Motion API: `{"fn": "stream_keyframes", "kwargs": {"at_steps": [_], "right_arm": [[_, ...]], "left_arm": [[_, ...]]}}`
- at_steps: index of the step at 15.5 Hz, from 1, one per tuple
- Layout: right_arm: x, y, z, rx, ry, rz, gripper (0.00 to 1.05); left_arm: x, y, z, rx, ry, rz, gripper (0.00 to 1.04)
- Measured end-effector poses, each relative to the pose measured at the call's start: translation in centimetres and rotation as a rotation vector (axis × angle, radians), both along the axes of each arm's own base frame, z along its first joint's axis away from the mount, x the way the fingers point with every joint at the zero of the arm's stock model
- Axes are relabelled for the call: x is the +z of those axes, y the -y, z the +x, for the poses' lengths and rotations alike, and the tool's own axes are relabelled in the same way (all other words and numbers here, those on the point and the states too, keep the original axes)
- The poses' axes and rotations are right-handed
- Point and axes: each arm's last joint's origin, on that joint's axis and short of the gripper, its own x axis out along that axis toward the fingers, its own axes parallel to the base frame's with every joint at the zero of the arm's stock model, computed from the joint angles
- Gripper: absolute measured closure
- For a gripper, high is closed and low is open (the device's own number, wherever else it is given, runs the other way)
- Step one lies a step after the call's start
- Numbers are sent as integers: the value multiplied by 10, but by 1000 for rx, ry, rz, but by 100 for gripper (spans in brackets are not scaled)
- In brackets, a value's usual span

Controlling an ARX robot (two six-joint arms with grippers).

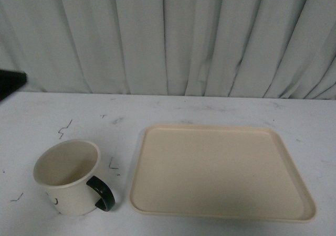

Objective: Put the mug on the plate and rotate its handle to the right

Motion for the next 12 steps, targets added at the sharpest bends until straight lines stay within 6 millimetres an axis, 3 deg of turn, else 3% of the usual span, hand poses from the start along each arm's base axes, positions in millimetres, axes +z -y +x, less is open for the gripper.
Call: {"fn": "stream_keyframes", "kwargs": {"at_steps": [1,2,3,7,12], "right_arm": [[0,0,0,0,0,0,6],[0,0,0,0,0,0,6],[0,0,0,0,0,0,6],[0,0,0,0,0,0,6],[0,0,0,0,0,0,6]], "left_arm": [[-5,4,11,-18,-61,24,7],[-22,16,39,-63,-189,115,7],[-45,15,66,-54,-286,136,7],[-68,-4,94,8,-384,106,7],[-91,-13,102,40,-451,101,7]]}}
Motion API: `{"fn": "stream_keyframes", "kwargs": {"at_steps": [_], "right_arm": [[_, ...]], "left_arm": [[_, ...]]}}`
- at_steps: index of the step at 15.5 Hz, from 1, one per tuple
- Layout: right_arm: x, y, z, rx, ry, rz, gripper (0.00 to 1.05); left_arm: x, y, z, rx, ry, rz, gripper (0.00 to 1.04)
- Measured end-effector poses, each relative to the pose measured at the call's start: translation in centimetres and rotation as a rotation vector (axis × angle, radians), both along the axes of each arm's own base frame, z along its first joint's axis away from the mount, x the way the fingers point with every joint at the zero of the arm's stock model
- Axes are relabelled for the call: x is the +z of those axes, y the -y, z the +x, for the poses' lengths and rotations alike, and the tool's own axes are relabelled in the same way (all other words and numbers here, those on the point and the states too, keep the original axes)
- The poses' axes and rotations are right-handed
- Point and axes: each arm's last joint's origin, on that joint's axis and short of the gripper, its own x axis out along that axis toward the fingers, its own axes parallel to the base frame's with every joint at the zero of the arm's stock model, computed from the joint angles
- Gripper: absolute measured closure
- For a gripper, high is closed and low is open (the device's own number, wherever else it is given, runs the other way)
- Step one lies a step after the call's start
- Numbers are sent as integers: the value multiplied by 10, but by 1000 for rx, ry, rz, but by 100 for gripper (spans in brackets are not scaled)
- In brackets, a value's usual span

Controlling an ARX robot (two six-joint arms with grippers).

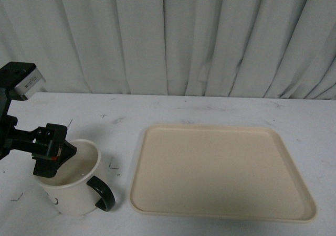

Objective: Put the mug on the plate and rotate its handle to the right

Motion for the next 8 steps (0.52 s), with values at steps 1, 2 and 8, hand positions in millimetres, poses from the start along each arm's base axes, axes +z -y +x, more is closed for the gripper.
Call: {"fn": "stream_keyframes", "kwargs": {"at_steps": [1,2,8], "right_arm": [[0,0,0,0,0,0,6],[0,0,0,0,0,0,6],[0,0,0,0,0,0,6]], "left_arm": [[-4,-1,3,11,-3,9,7],[-7,-1,5,16,-8,12,7],[-11,-8,8,62,-27,8,43]]}}
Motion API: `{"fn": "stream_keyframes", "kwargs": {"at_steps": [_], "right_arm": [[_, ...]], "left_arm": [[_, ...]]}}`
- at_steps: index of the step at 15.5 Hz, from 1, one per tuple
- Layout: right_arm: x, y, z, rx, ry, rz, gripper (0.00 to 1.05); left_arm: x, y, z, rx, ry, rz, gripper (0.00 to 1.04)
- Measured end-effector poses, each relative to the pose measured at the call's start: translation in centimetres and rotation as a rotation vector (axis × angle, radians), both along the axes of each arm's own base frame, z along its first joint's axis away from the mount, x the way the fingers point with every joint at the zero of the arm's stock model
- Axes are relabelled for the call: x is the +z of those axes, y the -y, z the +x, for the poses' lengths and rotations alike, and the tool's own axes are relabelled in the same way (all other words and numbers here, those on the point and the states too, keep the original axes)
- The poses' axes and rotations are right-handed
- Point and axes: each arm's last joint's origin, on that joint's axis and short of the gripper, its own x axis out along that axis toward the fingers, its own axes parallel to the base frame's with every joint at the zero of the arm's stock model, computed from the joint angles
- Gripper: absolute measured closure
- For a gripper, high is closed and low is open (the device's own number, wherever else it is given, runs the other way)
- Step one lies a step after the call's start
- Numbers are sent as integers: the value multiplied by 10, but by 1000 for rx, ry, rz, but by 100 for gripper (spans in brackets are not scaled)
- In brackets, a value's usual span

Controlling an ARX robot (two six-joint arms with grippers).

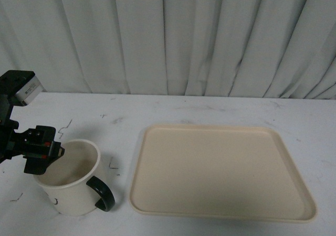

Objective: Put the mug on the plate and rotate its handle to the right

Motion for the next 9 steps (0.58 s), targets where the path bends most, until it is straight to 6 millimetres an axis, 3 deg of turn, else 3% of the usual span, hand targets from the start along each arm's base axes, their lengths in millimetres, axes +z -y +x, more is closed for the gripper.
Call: {"fn": "stream_keyframes", "kwargs": {"at_steps": [3,4,9], "right_arm": [[0,0,0,0,0,0,6],[0,0,0,0,0,0,6],[0,0,0,0,0,0,6]], "left_arm": [[0,0,-1,6,-10,-12,74],[14,0,-8,4,13,-25,102],[47,4,-20,-10,67,-11,102]]}}
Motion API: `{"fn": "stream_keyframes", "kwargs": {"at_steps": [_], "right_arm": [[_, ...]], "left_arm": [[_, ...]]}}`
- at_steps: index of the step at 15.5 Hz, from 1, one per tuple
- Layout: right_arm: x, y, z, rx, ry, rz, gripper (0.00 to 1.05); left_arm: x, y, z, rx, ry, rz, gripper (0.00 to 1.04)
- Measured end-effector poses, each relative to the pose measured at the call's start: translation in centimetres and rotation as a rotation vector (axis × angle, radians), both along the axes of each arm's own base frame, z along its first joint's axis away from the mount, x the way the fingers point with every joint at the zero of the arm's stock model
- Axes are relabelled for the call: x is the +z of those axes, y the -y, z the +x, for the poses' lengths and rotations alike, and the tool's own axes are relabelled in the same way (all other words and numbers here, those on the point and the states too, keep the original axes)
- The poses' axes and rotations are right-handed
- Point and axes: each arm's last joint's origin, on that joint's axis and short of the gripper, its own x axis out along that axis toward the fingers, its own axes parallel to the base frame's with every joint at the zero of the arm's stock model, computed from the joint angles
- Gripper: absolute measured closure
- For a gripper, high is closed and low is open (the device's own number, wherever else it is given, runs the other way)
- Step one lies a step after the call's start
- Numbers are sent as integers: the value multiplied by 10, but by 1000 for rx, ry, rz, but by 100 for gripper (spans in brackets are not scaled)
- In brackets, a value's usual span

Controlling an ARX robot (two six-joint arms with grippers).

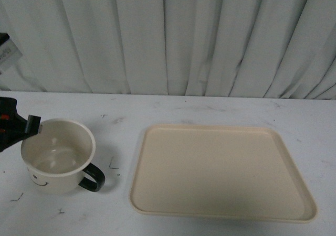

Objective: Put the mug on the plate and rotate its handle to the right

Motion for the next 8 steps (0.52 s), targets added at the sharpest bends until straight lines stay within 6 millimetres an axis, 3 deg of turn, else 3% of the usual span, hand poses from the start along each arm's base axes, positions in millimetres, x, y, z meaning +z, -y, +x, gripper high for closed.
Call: {"fn": "stream_keyframes", "kwargs": {"at_steps": [2,5,8], "right_arm": [[0,0,0,0,0,0,6],[0,0,0,0,0,0,6],[0,0,0,0,0,0,6]], "left_arm": [[24,13,-3,-30,64,-7,102],[44,37,-1,-47,132,-56,102],[49,75,-4,-37,134,-167,102]]}}
